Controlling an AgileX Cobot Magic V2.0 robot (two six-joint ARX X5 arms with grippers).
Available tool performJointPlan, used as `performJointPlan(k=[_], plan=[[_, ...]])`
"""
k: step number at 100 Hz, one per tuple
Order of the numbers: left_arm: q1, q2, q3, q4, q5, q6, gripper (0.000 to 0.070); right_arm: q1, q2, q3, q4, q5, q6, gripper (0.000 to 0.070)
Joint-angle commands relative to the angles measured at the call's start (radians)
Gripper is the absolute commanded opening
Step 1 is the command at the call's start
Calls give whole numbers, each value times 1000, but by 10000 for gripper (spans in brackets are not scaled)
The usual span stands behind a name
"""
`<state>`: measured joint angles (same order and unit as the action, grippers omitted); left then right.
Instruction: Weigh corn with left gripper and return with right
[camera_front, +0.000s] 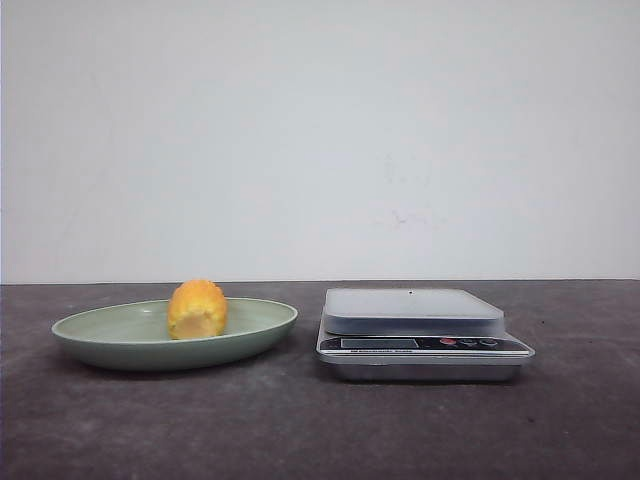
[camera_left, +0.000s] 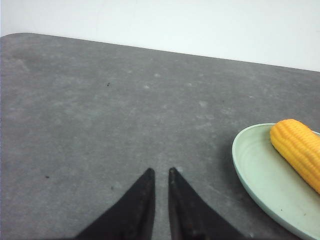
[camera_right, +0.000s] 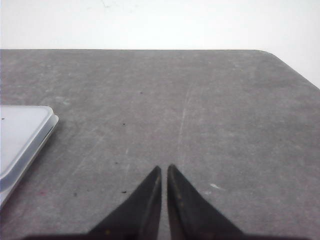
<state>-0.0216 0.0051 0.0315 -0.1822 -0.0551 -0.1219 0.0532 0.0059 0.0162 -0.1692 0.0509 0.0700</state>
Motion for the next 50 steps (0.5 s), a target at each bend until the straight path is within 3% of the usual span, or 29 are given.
performJointPlan(k=[1,11,25,34,50], plan=[[2,-2,-18,5,0,3,0,3,-2,-6,-3,-3,36,15],[2,-2,-17,3,0,-11,0,3,-2,-6,-3,-14,37,15],[2,-2,-16,-5,0,-116,0,3,-2,-6,3,-73,43,9],[2,-2,-16,11,0,-122,0,3,-2,4,12,-78,98,7],[2,3,26,98,8,-269,7,3,6,117,-44,-81,217,4]])
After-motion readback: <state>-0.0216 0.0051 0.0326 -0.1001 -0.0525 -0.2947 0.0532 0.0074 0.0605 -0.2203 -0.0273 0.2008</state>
